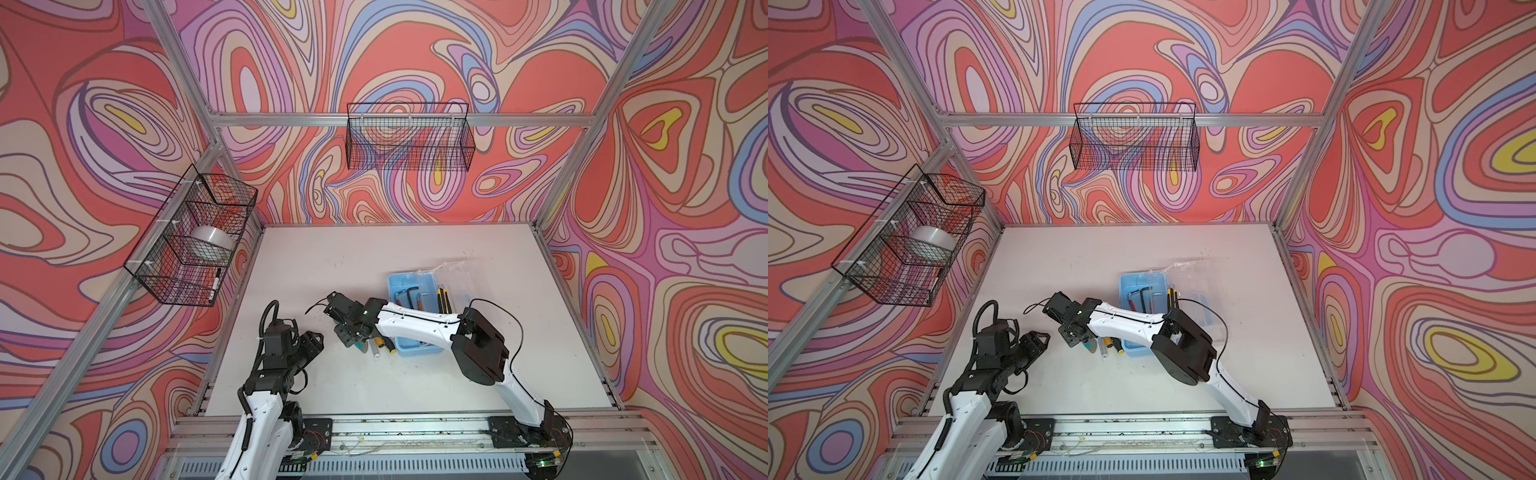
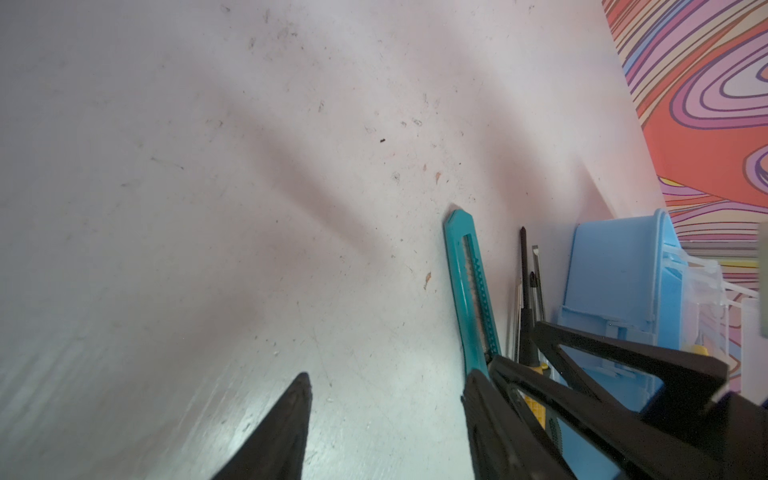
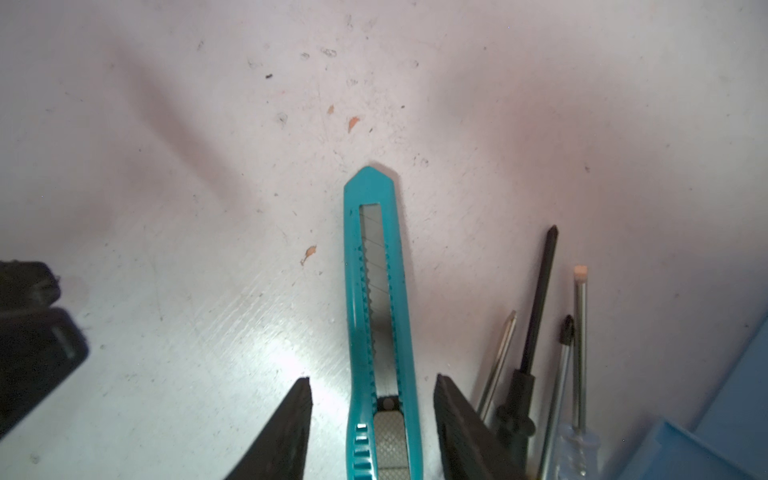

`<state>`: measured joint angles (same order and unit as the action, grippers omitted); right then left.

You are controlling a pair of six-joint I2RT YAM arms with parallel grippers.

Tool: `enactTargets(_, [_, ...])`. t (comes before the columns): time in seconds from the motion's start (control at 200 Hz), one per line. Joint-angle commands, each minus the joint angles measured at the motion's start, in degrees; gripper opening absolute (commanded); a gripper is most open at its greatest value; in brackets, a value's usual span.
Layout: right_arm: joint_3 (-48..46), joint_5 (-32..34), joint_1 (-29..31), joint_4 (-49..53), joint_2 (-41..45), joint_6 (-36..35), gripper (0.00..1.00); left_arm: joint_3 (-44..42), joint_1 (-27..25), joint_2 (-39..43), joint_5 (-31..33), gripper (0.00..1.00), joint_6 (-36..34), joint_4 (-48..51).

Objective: Pack the tool kit
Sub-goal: 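Lower the right gripper onto the teal utility knife and close it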

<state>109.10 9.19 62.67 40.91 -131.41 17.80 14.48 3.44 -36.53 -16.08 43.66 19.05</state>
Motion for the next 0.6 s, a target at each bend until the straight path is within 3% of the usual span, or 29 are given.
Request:
enactTargets(0.0, [1.3, -0.7, -0.2, 0.3, -2.8, -1.4, 0.51, 0.9, 0.3, -0.2, 0.1, 0.59, -0.7, -1.0])
enactTargets(0.295, [1.3, -0.1, -0.5, 0.6, -4.6, -1.3, 0.54, 0.9, 0.3, -0.3, 0.0, 0.59, -0.8, -0.9])
enactTargets(0.596, [1.2, -0.5, -0.7, -0.6, -5.9, -1.5, 0.44, 1.0, 0.3, -0.6, 0.1, 0.59, -0.7, -1.2])
